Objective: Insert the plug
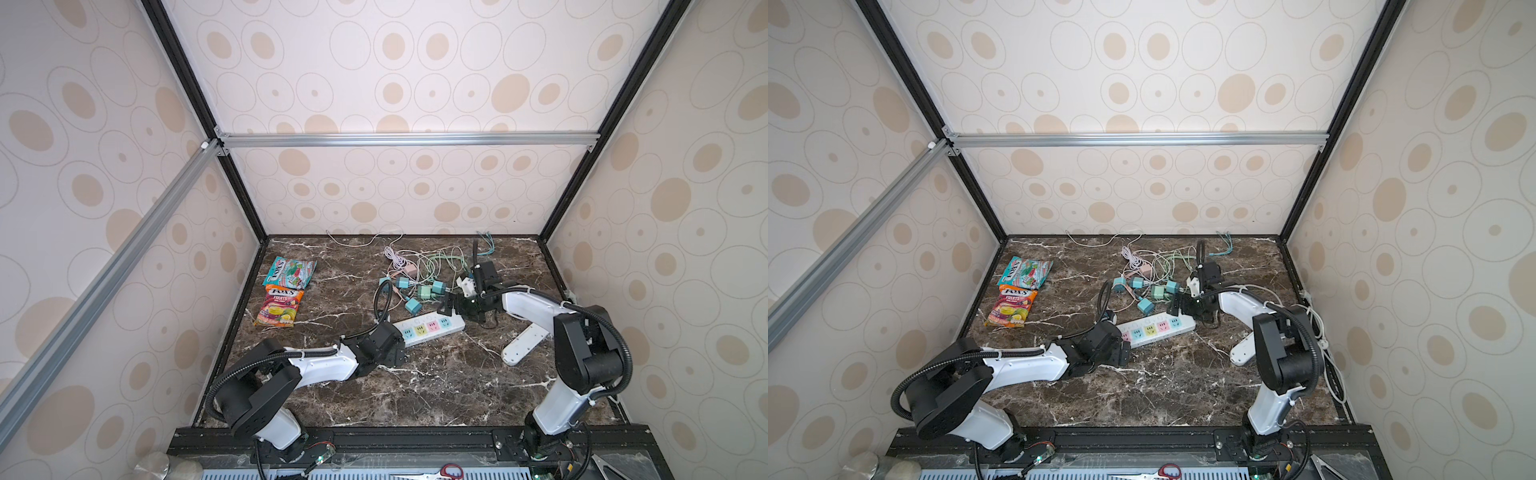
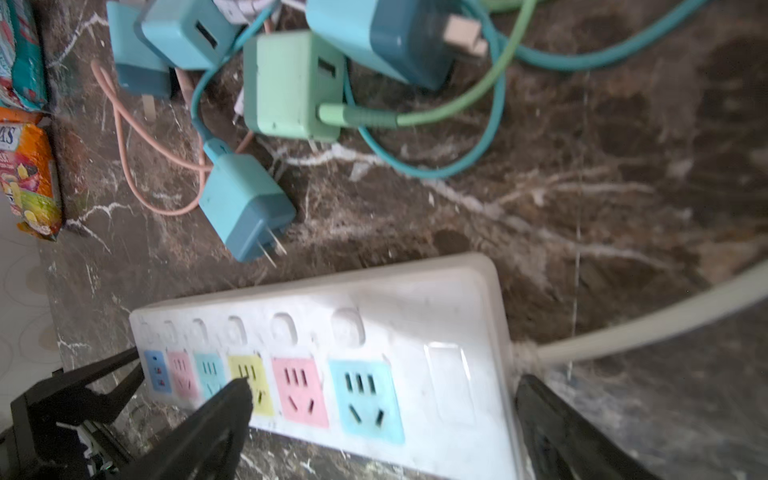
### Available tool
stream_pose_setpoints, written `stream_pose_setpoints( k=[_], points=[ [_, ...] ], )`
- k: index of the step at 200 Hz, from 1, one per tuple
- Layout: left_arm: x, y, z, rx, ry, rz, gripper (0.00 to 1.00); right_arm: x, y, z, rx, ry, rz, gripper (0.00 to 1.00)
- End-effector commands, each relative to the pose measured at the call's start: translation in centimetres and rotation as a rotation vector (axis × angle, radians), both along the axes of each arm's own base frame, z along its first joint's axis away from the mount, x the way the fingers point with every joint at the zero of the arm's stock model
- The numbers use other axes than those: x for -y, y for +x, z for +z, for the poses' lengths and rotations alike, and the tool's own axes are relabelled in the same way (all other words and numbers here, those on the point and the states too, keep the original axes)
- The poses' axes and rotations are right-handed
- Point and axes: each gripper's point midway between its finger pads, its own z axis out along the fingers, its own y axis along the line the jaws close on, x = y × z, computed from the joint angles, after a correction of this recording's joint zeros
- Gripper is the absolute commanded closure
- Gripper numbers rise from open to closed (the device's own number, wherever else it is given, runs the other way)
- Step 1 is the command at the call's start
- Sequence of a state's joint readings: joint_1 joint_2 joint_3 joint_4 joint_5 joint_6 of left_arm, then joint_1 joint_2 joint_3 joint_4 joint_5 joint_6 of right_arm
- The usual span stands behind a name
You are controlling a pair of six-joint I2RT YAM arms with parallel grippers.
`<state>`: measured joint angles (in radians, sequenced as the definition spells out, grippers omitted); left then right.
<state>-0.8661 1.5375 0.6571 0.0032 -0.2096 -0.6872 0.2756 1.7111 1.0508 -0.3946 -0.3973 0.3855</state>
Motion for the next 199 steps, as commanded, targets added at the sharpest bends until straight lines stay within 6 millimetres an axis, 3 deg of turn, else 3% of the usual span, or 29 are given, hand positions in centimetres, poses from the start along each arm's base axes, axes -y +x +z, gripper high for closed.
stream_pose_setpoints(
  k=[1,35,51,92,113,146,169,199],
  points=[
    [-0.6,0.3,-0.9,-0.021,0.038,0.013,0.02,-1.0,-2.4,-0.9,-0.086,0.071,-0.004,0.01],
    [-1.4,0.7,-2.0,-0.048,0.079,0.03,0.01,-1.1,-3.4,-1.7,-0.136,0.081,-0.004,0.01],
    [-1.5,0.8,-1.9,-0.043,0.076,0.02,0.02,-1.1,-3.2,-0.9,-0.113,0.078,0.001,0.01],
    [-1.4,0.8,-1.0,-0.023,0.05,0.0,0.02,-0.3,1.7,3.1,0.058,0.017,-0.063,0.0],
    [-1.1,0.7,-0.9,-0.022,0.036,-0.013,0.02,0.0,4.2,2.5,0.054,-0.044,-0.094,0.0],
    [-1.1,0.7,-1.3,-0.037,0.038,-0.017,0.02,0.2,7.1,-0.4,-0.011,-0.132,-0.086,0.0],
    [-1.1,0.7,-1.5,-0.046,0.04,-0.022,0.02,-0.4,6.5,-1.4,-0.065,-0.109,-0.065,0.02],
    [-1.3,1.0,-1.6,-0.044,0.055,-0.03,0.02,-0.1,3.5,-2.1,-0.107,-0.083,-0.065,0.02]
  ],
)
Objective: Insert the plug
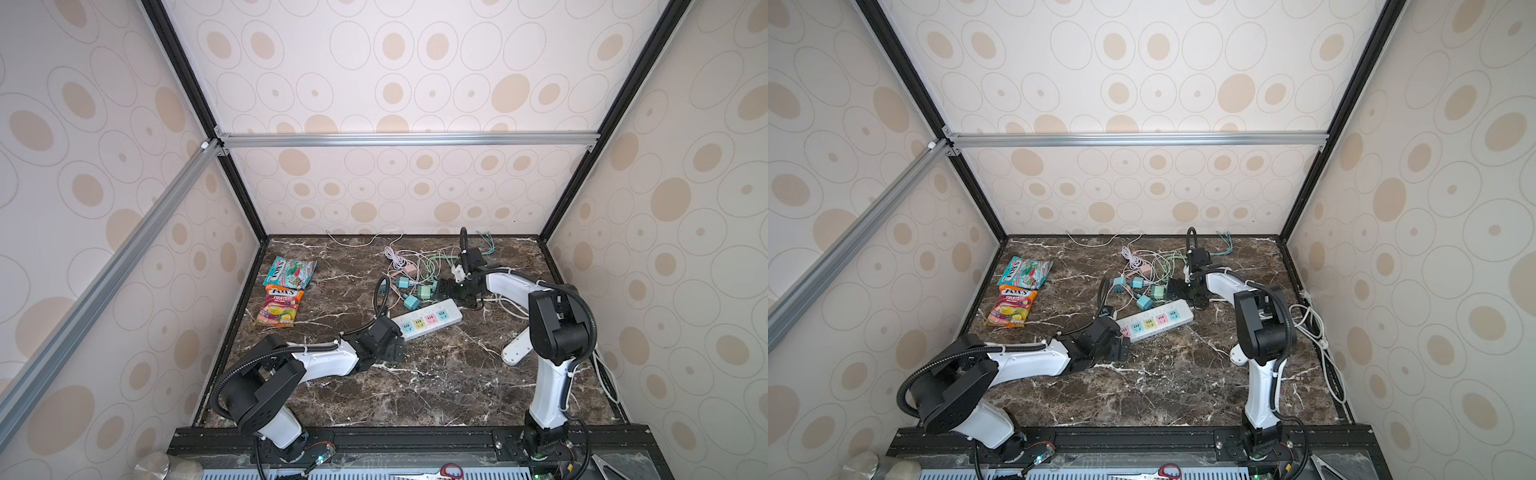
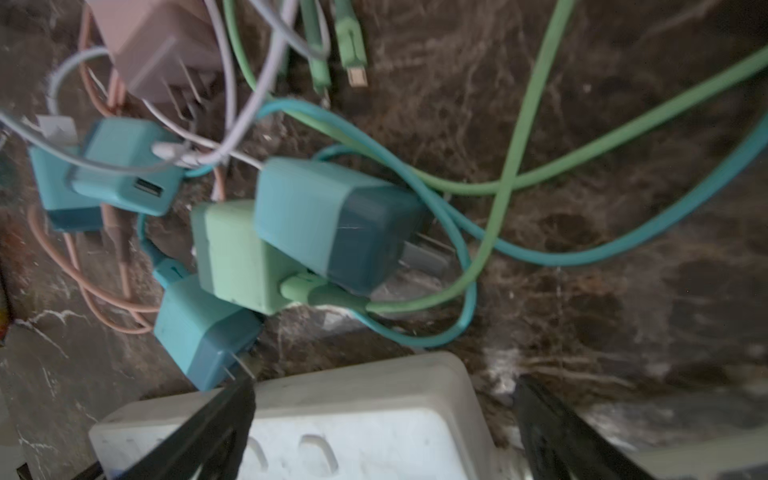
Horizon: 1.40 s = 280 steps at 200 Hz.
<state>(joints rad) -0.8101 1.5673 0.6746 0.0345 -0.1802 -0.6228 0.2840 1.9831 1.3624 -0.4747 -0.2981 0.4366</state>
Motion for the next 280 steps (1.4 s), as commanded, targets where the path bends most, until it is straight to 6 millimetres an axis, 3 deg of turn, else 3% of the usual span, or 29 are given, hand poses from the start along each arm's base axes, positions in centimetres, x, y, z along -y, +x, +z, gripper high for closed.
stream_pose_setpoints(
  k=[1,41,62,88,127,172,201,239,280],
  points=[
    [-0.8,-0.6,-1.5,-0.054,0.049,-0.02,0.02,0.5,-3.3,-0.2,-0.074,0.007,0.006,0.02],
    [0.7,0.5,-2.0,-0.047,0.088,-0.095,0.02,0.7,-7.8,-1.1,-0.152,0.059,-0.015,0.01],
    [3.0,2.0,-1.3,-0.03,0.062,-0.14,0.02,0.5,-7.5,0.0,-0.121,0.079,-0.02,0.01],
    [4.8,3.4,0.8,0.015,0.02,-0.18,0.02,2.4,-4.2,2.7,-0.021,0.056,-0.074,0.01],
    [2.8,4.1,3.1,0.051,0.017,-0.14,0.02,5.1,2.0,5.3,0.096,0.019,-0.147,0.01],
    [0.7,5.8,8.3,0.157,-0.101,-0.026,0.02,8.3,9.7,3.8,0.078,0.09,-0.379,0.04],
    [-0.9,7.6,10.2,0.228,-0.121,0.096,0.02,9.9,13.4,3.2,0.093,0.131,-0.512,0.11],
    [-1.9,10.2,10.3,0.241,-0.177,0.222,0.02,11.5,16.8,2.4,0.139,0.095,-0.589,0.25],
    [-3.9,14.4,8.6,0.172,-0.142,0.254,0.02,10.3,18.8,0.2,0.086,0.124,-0.537,0.34]
  ],
)
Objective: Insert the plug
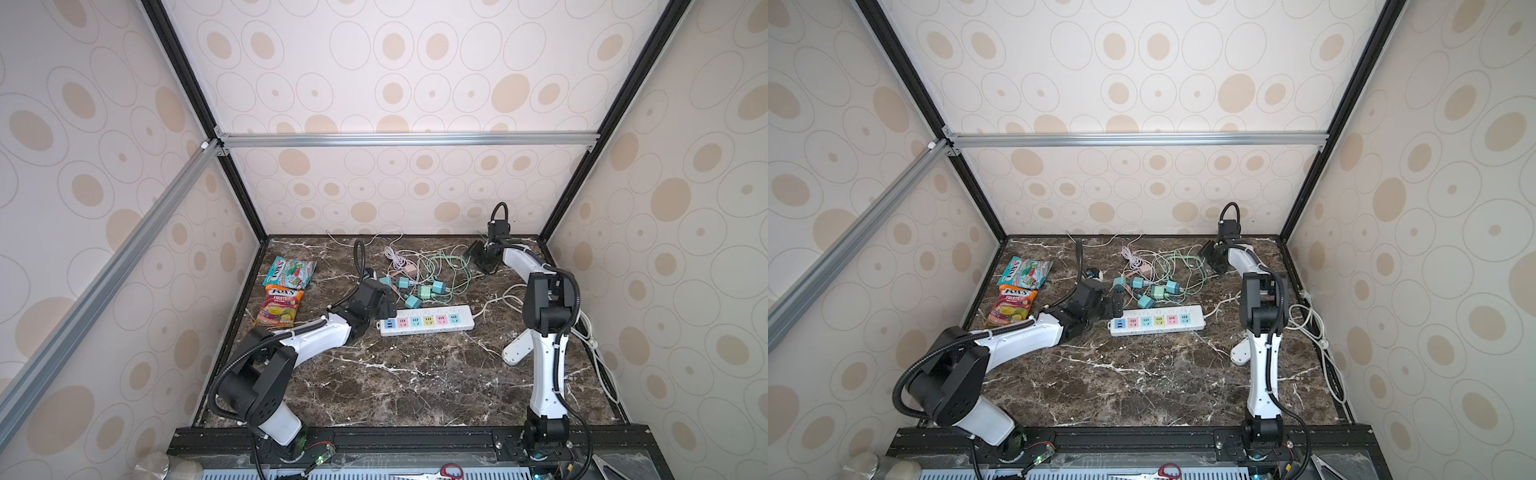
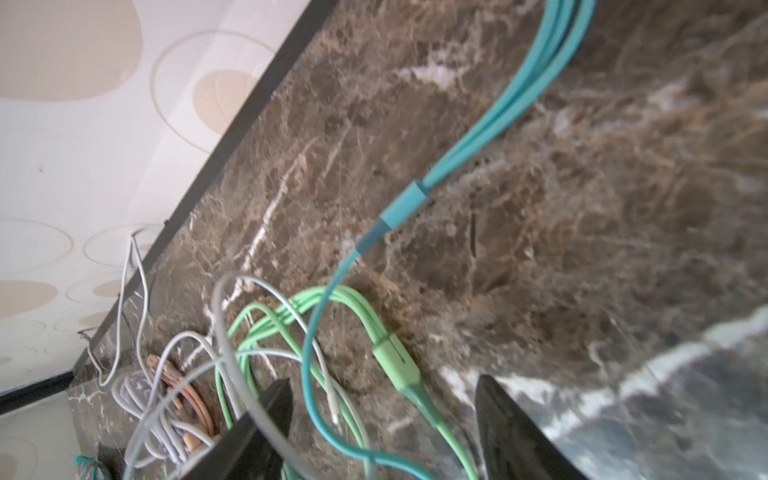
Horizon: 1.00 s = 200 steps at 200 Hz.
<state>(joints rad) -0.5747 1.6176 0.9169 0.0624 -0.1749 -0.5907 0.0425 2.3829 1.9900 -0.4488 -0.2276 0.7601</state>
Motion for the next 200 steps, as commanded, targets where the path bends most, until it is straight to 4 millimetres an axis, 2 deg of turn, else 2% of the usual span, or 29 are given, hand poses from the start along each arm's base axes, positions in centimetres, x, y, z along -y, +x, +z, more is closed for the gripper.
stream_pose_setpoints(
  k=[1,29,50,80,101,127,131,134,138,176,200],
  points=[
    [-1.1,3.4,0.9,-0.006,-0.024,0.043,0.02,-0.7,0.3,-2.0,-0.06,0.024,0.019,0.34],
    [-2.3,6.3,-0.6,-0.071,-0.035,0.059,0.02,-2.2,0.1,-3.3,-0.092,0.08,0.062,0.38],
    [-2.4,7.8,-1.9,-0.116,-0.071,0.046,0.02,-3.4,-0.6,-3.6,-0.104,0.098,0.097,0.41],
    [-2.1,8.8,-3.0,-0.144,-0.109,0.024,0.02,-7.0,-2.0,-3.9,-0.116,0.125,0.183,0.46],
    [-2.8,8.8,-3.7,-0.163,-0.125,0.055,0.02,-10.6,-3.3,-4.0,-0.131,0.131,0.253,0.46],
    [-4.1,8.2,-4.4,-0.174,-0.164,0.077,0.02,-16.1,-5.5,-4.2,-0.144,0.135,0.348,0.46],
    [-4.2,8.0,-4.6,-0.176,-0.168,0.078,0.02,-16.3,-5.6,-4.2,-0.143,0.138,0.348,0.46],
    [-4.4,7.9,-4.6,-0.177,-0.17,0.08,0.02,-17.9,-6.2,-4.2,-0.141,0.138,0.375,0.46],
    [-4.6,7.8,-4.7,-0.179,-0.171,0.084,0.02,-19.0,-6.7,-4.3,-0.143,0.14,0.389,0.46],
    [-7.0,6.9,-5.4,-0.194,-0.171,0.125,0.02,-27.0,-10.2,-4.9,-0.142,0.162,0.475,0.46],
    [-9.5,6.3,-5.0,-0.187,-0.157,0.171,0.02,-31.9,-12.4,-5.1,-0.139,0.178,0.528,0.46]
  ],
)
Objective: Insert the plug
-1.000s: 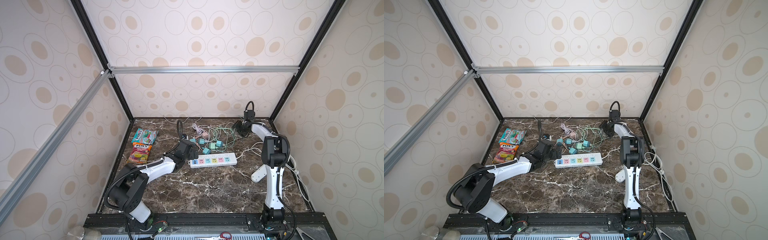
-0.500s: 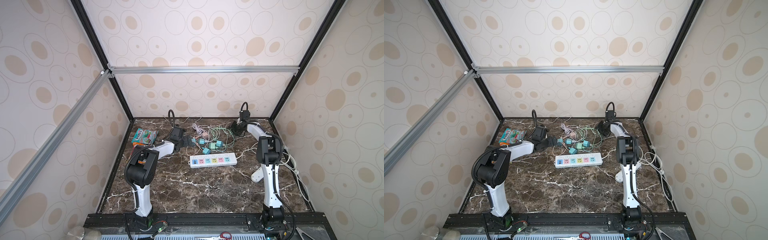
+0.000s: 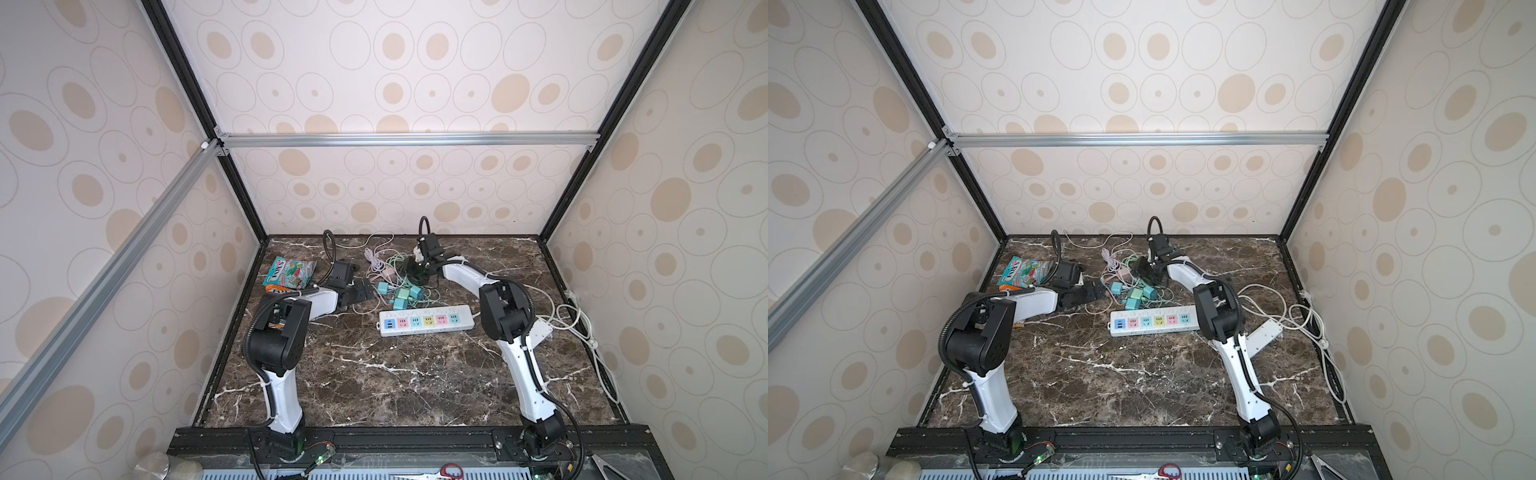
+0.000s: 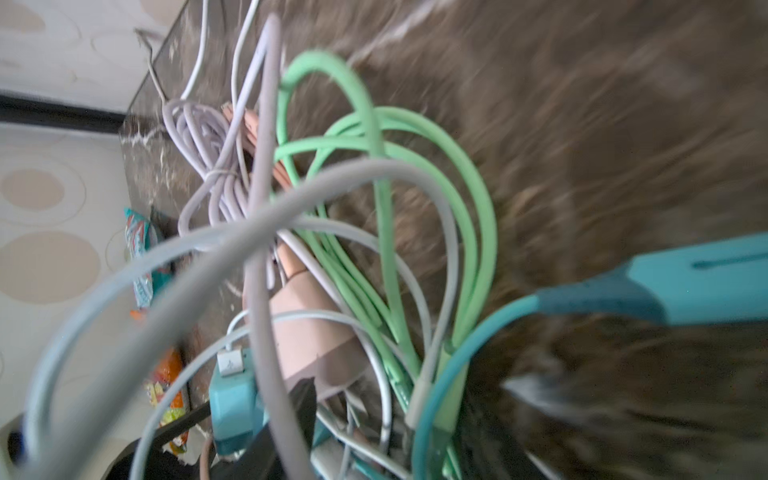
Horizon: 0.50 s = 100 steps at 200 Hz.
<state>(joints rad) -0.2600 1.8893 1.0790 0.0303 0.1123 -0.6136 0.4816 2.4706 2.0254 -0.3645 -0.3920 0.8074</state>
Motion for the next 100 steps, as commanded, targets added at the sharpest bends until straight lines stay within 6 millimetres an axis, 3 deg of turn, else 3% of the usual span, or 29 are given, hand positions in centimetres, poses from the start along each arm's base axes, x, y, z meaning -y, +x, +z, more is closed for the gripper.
stream_pose_setpoints(
  k=[1,42,60,80,84,100],
  points=[
    [-2.1,-0.2,1.6,0.028,-0.004,0.047,0.02,-4.1,-4.0,-3.2,-0.112,-0.008,0.039,0.46],
    [-8.3,-2.4,3.8,0.04,0.131,0.179,0.02,-12.1,-9.2,-4.4,-0.112,-0.02,0.207,0.46],
    [-11.9,-4.4,5.2,0.033,0.221,0.29,0.02,-14.8,-11.3,-4.8,-0.112,-0.014,0.268,0.46],
    [-14.7,-6.3,6.8,0.039,0.299,0.369,0.02,-17.3,-13.7,-4.9,-0.106,0.0,0.335,0.46],
    [-15.1,-6.6,7.1,0.039,0.314,0.378,0.02,-18.1,-13.6,-3.8,-0.079,0.019,0.346,0.46],
    [-16.5,-7.7,8.2,0.036,0.372,0.413,0.02,-19.5,-15.3,-2.9,-0.05,0.017,0.405,0.46]
  ],
)
